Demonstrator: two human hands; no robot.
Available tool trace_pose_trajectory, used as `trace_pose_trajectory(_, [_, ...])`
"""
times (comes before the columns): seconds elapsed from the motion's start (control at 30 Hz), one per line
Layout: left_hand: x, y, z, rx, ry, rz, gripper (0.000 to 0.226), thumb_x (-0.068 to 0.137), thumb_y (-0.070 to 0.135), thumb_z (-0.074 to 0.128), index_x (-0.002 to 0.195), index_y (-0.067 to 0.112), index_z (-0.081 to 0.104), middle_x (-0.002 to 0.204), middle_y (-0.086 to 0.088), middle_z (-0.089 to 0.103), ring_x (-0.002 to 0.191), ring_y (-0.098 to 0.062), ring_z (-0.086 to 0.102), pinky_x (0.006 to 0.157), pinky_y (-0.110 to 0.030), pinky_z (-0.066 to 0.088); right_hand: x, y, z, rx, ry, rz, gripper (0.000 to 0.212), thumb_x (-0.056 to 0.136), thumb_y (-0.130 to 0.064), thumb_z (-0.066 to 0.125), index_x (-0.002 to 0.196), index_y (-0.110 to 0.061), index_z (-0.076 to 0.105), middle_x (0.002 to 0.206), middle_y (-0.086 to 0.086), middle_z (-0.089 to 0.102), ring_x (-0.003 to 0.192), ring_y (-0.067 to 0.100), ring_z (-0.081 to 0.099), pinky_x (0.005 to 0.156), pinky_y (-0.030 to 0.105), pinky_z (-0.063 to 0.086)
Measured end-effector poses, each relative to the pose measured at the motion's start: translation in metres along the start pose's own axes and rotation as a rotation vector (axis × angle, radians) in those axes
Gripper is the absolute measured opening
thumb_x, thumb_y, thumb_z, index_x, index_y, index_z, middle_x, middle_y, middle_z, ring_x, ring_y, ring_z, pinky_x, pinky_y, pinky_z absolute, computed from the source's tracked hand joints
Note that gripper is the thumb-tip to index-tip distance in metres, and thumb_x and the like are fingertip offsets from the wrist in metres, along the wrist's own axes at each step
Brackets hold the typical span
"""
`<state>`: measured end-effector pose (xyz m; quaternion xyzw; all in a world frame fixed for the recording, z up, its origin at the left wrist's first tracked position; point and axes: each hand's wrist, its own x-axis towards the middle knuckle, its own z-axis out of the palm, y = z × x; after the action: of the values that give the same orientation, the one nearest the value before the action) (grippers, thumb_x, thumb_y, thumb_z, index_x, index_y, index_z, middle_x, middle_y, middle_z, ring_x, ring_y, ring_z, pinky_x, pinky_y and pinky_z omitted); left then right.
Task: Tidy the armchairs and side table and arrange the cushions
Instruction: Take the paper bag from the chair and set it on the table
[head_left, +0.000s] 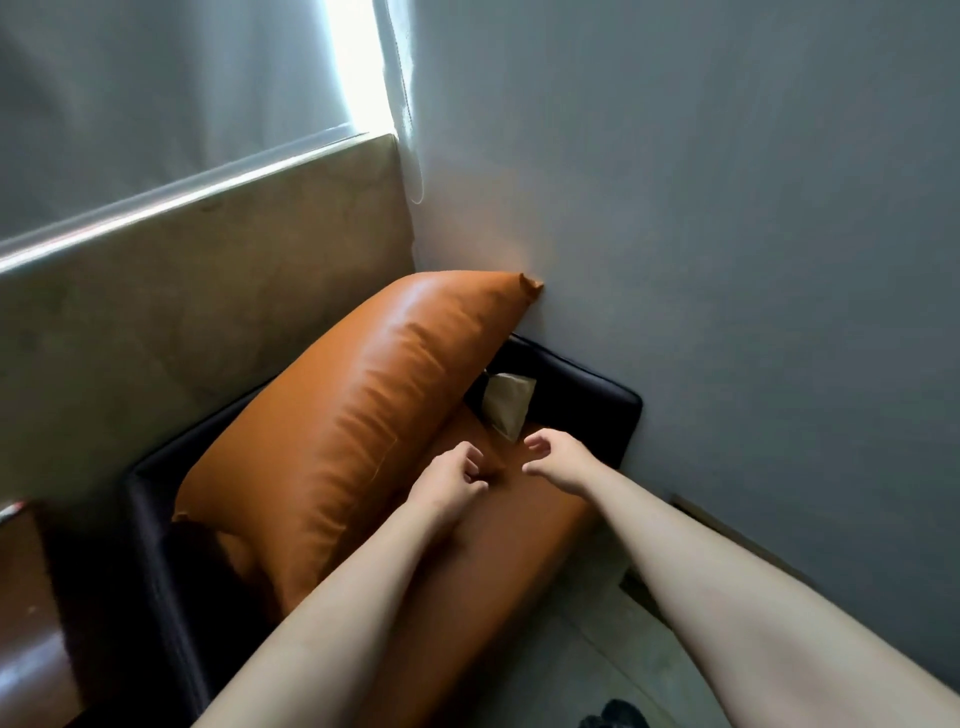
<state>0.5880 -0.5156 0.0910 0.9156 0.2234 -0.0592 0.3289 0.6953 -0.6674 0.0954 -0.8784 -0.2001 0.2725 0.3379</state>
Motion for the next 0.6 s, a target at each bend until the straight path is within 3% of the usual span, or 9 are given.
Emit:
trace_pose_trajectory(0.27, [0.071,0.067,0.029,-0.082,0.057,-0.069,0.032,0.084,0.022,0.068,0.113,0.018,0.056,0.107,0.000,0.064,0.098,-0.018,0.062,0.090,-0.035,0.051,0.072,0.039,-0.086,0.026,-0.044,0.006,0.044,0.083,-0.010,0.072,0.125,-0.008,0.058,0.127,0.011,0.060,0.116,0.023,0.056,0.089,0.023,0.041])
trace_pose_trajectory(0.6, [0.129,0.092,0.059,-0.046,0.056,-0.171,0.033,0.087,0.028,0.065,0.117,0.021,0.054,0.114,0.002,0.064,0.106,-0.019,0.059,0.090,-0.035,0.049,0.136,0.064,-0.102,0.089,-0.137,-0.011,0.044,0.082,-0.007,0.072,0.124,-0.007,0.059,0.126,0.010,0.061,0.118,0.020,0.056,0.096,0.025,0.041])
